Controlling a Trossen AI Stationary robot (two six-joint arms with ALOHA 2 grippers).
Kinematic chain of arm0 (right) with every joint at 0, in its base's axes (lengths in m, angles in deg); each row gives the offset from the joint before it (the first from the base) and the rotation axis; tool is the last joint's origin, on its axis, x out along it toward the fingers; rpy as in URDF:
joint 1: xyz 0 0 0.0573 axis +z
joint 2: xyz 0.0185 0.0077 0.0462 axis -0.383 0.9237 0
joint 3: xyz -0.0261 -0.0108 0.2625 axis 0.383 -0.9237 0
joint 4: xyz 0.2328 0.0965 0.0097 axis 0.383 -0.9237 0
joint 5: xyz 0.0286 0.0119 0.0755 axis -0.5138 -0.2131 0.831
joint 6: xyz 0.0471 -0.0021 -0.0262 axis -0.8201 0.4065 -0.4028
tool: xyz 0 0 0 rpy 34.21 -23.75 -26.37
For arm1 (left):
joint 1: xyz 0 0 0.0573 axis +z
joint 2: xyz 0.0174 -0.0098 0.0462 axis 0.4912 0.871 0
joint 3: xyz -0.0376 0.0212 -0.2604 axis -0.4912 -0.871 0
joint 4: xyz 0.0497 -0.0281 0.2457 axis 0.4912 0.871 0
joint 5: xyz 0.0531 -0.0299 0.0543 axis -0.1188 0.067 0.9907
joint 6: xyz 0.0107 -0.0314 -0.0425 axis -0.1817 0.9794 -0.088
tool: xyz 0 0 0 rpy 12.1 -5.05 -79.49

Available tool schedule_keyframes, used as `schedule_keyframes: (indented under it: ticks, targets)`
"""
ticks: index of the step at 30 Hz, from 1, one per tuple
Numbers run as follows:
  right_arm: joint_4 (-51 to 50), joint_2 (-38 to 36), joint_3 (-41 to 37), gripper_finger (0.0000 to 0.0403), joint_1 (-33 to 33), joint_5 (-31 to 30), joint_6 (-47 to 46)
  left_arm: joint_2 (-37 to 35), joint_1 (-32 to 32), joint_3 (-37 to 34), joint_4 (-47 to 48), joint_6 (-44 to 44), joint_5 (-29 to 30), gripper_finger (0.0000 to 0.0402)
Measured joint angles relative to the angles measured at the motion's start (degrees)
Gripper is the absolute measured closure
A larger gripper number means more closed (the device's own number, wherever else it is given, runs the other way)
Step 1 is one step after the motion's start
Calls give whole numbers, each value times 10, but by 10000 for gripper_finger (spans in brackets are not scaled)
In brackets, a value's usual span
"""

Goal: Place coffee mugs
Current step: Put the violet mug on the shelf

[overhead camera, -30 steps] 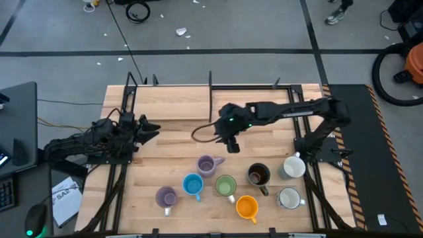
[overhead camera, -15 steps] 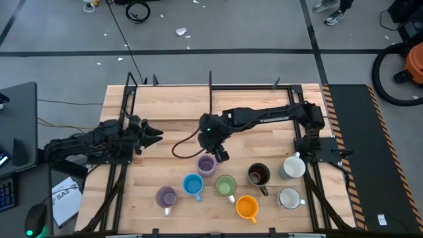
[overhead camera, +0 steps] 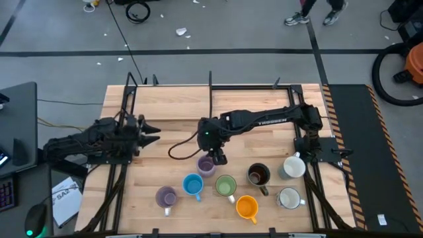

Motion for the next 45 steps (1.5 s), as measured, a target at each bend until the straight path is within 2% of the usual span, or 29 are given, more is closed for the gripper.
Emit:
schedule_keyframes:
  ticks: [3,6,14,21,26,33,36,41,45]
  targets:
    - [7,0,0,231,10,-2,-65,0,-7,13,1,-49,-11,221]
    - [10,0,0,231,21,-6,-109,0,-10,18,1,-61,-8,221]
    - [34,0,0,231,48,-97,-214,0,-10,21,-7,13,-8,221]
    - [58,-1,0,234,61,-115,-356,0,-10,21,-7,14,-8,221]
    - [60,-1,0,234,93,-170,-441,0,-10,21,-7,13,-8,221]
    - [63,-2,0,234,134,-220,-488,0,-10,21,3,13,-9,221]
    - [25,-1,0,234,138,-232,-530,0,-10,21,18,12,-14,221]
    - [-102,0,-1,234,138,-233,-553,0,-10,21,46,-1,-36,221]
    - [-114,-3,-1,234,129,-198,-504,0,-10,21,47,-4,-37,221]
